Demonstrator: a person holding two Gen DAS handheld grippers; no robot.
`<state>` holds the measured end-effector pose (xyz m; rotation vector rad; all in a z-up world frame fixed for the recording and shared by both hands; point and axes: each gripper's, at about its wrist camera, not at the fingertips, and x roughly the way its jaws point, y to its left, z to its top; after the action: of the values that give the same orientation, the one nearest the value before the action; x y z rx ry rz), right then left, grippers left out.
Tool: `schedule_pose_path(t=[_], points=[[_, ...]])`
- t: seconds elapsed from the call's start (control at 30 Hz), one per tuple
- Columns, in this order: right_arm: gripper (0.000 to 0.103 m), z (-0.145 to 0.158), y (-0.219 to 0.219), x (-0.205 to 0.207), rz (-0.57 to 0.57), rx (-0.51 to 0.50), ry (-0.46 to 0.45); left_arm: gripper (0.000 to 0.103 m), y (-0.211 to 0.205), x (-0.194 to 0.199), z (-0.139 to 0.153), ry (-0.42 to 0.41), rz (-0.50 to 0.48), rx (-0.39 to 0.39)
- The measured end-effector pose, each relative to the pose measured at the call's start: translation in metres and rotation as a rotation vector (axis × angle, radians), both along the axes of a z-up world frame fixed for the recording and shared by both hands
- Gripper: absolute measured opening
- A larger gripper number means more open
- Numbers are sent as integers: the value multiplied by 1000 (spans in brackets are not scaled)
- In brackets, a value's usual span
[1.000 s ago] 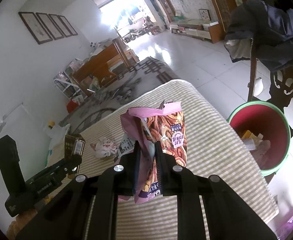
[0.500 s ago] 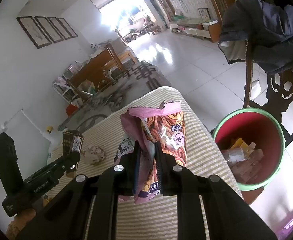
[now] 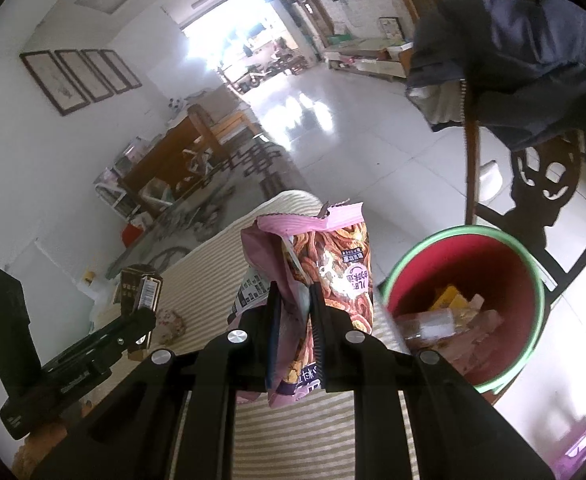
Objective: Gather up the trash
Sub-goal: 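Carry the dark wrapper and pink snack bag toward the red bin, then open both tools over the red bin, dropping wrapper and snack bag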
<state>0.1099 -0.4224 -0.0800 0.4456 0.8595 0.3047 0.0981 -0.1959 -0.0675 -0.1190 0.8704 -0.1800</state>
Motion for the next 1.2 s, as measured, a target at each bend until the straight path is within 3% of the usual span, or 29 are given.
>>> schedule_pose_path(t=[0.6, 1.1, 1.2], points=[[14, -23, -125, 2, -230, 23, 69, 50, -126, 48, -24, 85, -221, -7], [15, -33, -140, 7, -225, 30, 101, 51, -183, 74, -36, 93, -313, 40], [17, -34, -140, 8, -228, 42, 103, 58, -184, 75, -38, 88, -312, 41]])
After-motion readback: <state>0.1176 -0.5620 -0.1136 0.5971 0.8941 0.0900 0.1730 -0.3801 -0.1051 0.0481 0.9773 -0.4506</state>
